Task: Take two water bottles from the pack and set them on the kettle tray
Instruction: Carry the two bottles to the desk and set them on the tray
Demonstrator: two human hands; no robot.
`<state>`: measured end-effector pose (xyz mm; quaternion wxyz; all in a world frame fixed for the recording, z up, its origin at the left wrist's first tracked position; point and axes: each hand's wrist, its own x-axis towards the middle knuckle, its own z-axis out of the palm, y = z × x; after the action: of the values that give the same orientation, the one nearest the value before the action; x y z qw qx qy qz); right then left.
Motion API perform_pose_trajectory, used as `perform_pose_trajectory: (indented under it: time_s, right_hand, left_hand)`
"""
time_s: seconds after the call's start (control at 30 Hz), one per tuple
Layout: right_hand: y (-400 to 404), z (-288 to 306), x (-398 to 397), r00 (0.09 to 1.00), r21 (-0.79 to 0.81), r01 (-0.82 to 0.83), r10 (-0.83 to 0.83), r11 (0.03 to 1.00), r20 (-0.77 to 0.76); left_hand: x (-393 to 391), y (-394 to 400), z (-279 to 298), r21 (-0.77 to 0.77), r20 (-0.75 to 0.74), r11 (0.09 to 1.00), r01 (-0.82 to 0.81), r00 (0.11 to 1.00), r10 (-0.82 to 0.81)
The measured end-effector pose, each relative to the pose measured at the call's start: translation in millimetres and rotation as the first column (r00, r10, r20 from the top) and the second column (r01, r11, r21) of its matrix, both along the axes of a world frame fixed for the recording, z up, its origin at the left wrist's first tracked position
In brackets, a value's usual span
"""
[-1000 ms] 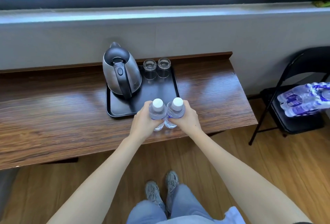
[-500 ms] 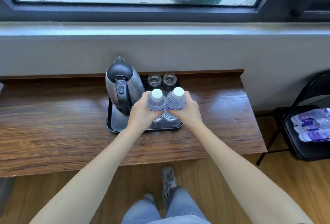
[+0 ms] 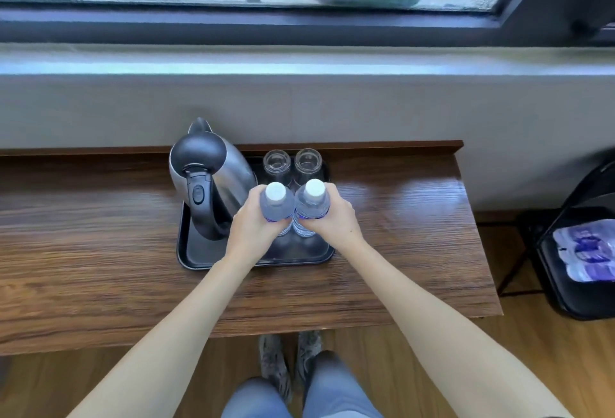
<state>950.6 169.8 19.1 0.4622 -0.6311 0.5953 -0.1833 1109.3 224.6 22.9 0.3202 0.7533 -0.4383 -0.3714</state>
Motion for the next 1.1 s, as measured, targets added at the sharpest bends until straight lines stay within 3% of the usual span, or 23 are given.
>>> perform_pose_trajectory:
  time_s: [0.2,0.47,0.6,0.93,1.1]
  right_hand:
    - [9,-7,6,0.999,-0.013,0.016,-0.015,1.000,0.034]
    - [27,-15,16,0.993,-0.168,0.114,-0.112,0.979,0.022]
    - [25,-18,22,0.986,-0.217,0.160,-0.168,0.963,-0.017]
    - [25,-31,19,0.977,-0.238,0.206,-0.185,0.949,0.107]
    - [14,-30,7,0.984,-0.136,0.086,-0.063,0.987,0.165]
  left_hand:
    - [10,0,-6,0.011,-0.038,0.999,0.046,0.998,-0.046]
    - [21,4,-9,-0.066,-0.047,0.975,0.213,0.975,-0.217]
    - [18,0,-6,-0.104,-0.057,0.975,0.196,0.978,-0.202]
    - [16,6,-18,-0.160,-0.051,0.981,0.111,0.991,-0.120]
    - [6,6,-27,-0.190,0.098,0.982,0.003,0.995,0.016]
